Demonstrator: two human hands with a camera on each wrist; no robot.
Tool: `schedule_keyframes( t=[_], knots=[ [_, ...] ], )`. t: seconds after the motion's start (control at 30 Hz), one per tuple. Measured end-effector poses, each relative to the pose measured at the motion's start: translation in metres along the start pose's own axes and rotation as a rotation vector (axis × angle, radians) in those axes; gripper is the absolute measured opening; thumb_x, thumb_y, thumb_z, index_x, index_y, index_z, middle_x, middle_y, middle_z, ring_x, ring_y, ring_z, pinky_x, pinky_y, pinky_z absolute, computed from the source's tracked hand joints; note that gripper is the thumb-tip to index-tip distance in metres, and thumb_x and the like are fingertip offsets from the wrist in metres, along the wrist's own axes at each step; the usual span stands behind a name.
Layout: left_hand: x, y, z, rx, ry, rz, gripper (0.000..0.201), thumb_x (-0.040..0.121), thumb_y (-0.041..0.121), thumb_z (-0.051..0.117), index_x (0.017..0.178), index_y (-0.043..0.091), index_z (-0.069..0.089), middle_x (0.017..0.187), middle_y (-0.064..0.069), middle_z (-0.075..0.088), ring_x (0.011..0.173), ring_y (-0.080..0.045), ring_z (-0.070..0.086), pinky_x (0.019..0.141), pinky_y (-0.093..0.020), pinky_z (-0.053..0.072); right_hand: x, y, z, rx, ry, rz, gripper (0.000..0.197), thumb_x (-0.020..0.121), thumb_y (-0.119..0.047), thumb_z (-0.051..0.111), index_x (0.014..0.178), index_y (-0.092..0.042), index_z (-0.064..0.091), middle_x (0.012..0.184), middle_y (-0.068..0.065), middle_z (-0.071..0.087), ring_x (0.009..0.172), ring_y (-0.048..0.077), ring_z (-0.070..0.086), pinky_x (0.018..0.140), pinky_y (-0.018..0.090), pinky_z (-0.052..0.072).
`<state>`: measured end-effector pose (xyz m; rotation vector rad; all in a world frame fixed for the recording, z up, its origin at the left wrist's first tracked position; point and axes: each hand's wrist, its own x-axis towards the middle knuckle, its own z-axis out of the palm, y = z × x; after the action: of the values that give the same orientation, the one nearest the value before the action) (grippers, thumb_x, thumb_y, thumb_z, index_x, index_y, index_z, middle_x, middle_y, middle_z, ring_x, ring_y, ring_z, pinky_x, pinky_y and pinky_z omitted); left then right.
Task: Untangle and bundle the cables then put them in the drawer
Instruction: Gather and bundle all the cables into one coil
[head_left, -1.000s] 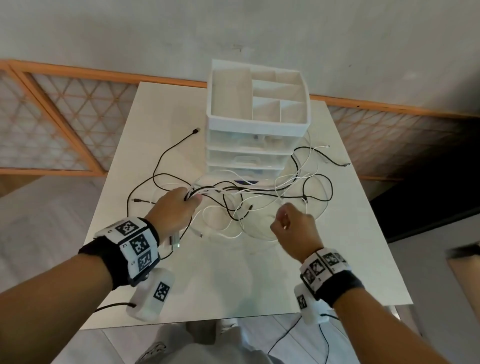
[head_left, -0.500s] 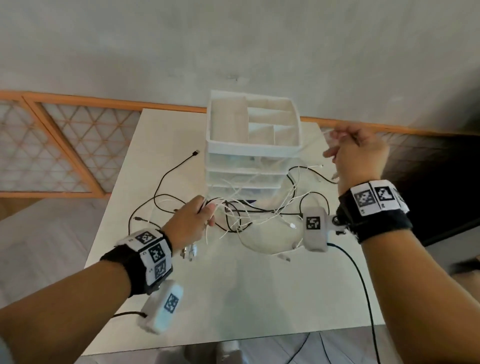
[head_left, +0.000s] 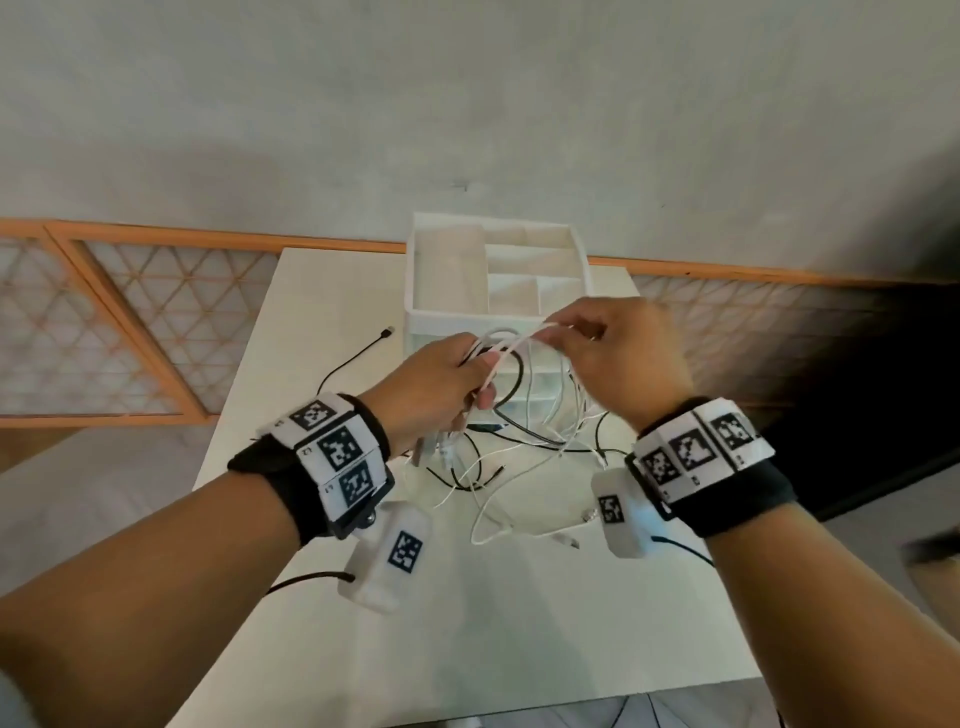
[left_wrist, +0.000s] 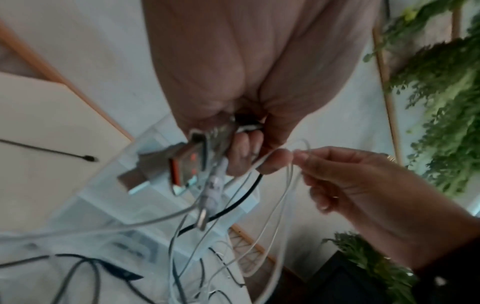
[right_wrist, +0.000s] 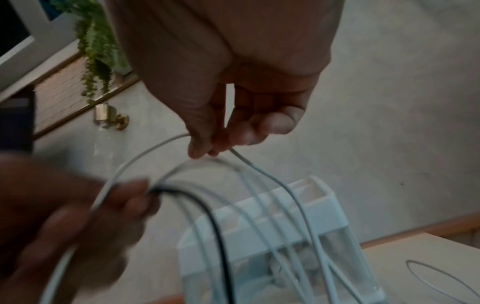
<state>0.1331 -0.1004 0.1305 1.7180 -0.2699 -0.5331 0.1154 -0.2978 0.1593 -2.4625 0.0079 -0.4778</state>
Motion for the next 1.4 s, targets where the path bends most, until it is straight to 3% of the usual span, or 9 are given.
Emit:
schedule_keyframes(
  t=[0.17, 0.27, 0.43, 0.63, 0.8, 0.9, 1.1, 1.27, 1.4],
  knots=[
    [-0.003, -0.032, -0.023, 0.057, 0.059, -0.124, 0.018, 0.105, 0.026, 0.044, 0.093, 0.014, 0.050, 0.073, -0.003, 0.060, 0.052, -0.011, 0.034, 0.050, -0.025, 0.029, 0.033, 0.021, -0.028, 0.128, 0.167, 0.184, 0.016, 0.090, -0.040, 0.067, 0.077, -0.032, 0.071, 0.063, -0.006, 0.071, 0.043, 0.000, 0.057, 0.053, 0.023, 0.047],
    [-0.005, -0.052, -0.035, 0.164, 0.081, -0.201, 0.020, 0.104, 0.028, 0.043, 0.095, 0.013, 0.052, 0.073, -0.002, 0.063, 0.052, -0.013, 0.034, 0.050, -0.027, 0.030, 0.049, 0.037, -0.026, 0.194, 0.245, 0.306, 0.024, 0.094, -0.039, 0.061, 0.090, -0.021, 0.076, 0.071, -0.001, 0.074, 0.050, 0.013, 0.065, 0.062, 0.041, 0.061],
    [-0.012, -0.075, -0.046, 0.104, 0.145, -0.321, 0.021, 0.105, 0.021, 0.044, 0.087, 0.009, 0.046, 0.072, -0.007, 0.057, 0.049, -0.014, 0.031, 0.042, -0.022, 0.026, 0.079, 0.060, -0.036, 0.293, 0.329, 0.348, 0.015, 0.096, -0.033, 0.056, 0.093, -0.032, 0.071, 0.075, -0.008, 0.072, 0.065, 0.012, 0.074, 0.078, 0.039, 0.059],
    [-0.011, -0.053, -0.047, -0.079, 0.200, -0.262, 0.024, 0.105, 0.017, 0.044, 0.082, 0.012, 0.043, 0.070, -0.009, 0.056, 0.047, -0.012, 0.031, 0.042, -0.023, 0.027, 0.069, 0.094, -0.018, -0.017, -0.022, 0.429, 0.062, 0.083, -0.001, 0.054, 0.142, -0.021, 0.049, 0.142, 0.002, 0.053, 0.118, 0.023, 0.063, 0.095, 0.041, 0.054],
    [0.001, -0.018, -0.038, -0.123, 0.120, -0.168, 0.023, 0.105, 0.016, 0.044, 0.083, 0.009, 0.043, 0.068, -0.011, 0.061, 0.047, -0.012, 0.031, 0.040, -0.021, 0.028, 0.008, 0.020, 0.018, 0.166, -0.058, -0.044, 0.046, 0.081, -0.011, 0.073, 0.123, -0.027, 0.063, 0.110, -0.004, 0.063, 0.062, 0.011, 0.060, 0.068, 0.022, 0.054],
    [0.007, -0.006, -0.029, -0.170, 0.062, -0.115, 0.023, 0.105, 0.016, 0.045, 0.084, 0.008, 0.048, 0.066, -0.011, 0.063, 0.047, -0.012, 0.031, 0.041, -0.022, 0.026, -0.011, -0.016, 0.044, 0.067, -0.241, -0.314, 0.020, 0.083, -0.017, 0.076, 0.101, -0.027, 0.075, 0.091, -0.006, 0.066, 0.060, -0.006, 0.051, 0.064, 0.017, 0.041],
    [-0.001, -0.024, -0.038, 0.026, 0.088, -0.106, 0.024, 0.106, 0.022, 0.041, 0.084, 0.014, 0.048, 0.069, -0.005, 0.063, 0.057, -0.017, 0.040, 0.054, -0.028, 0.034, 0.017, -0.002, 0.022, 0.205, 0.020, 0.041, 0.013, 0.089, -0.027, 0.074, 0.097, -0.019, 0.081, 0.095, -0.004, 0.078, 0.084, 0.005, 0.069, 0.086, 0.023, 0.053],
    [-0.009, -0.043, -0.043, -0.160, 0.133, -0.185, 0.024, 0.107, 0.024, 0.040, 0.087, 0.013, 0.051, 0.063, -0.002, 0.056, 0.073, -0.026, 0.055, 0.076, -0.039, 0.037, 0.021, 0.012, 0.019, 0.032, -0.070, 0.089, 0.014, 0.089, -0.034, 0.073, 0.093, -0.022, 0.080, 0.081, -0.019, 0.057, 0.076, 0.002, 0.057, 0.070, 0.012, 0.041],
    [-0.015, -0.038, -0.042, -0.322, 0.098, -0.189, 0.023, 0.106, 0.023, 0.042, 0.086, 0.011, 0.045, 0.063, -0.006, 0.049, 0.060, -0.026, 0.056, 0.057, -0.028, 0.046, 0.016, 0.024, 0.024, -0.012, -0.034, 0.145, 0.017, 0.092, -0.028, 0.070, 0.097, -0.016, 0.081, 0.078, -0.007, 0.072, 0.080, 0.011, 0.067, 0.073, 0.013, 0.041]
  ],
)
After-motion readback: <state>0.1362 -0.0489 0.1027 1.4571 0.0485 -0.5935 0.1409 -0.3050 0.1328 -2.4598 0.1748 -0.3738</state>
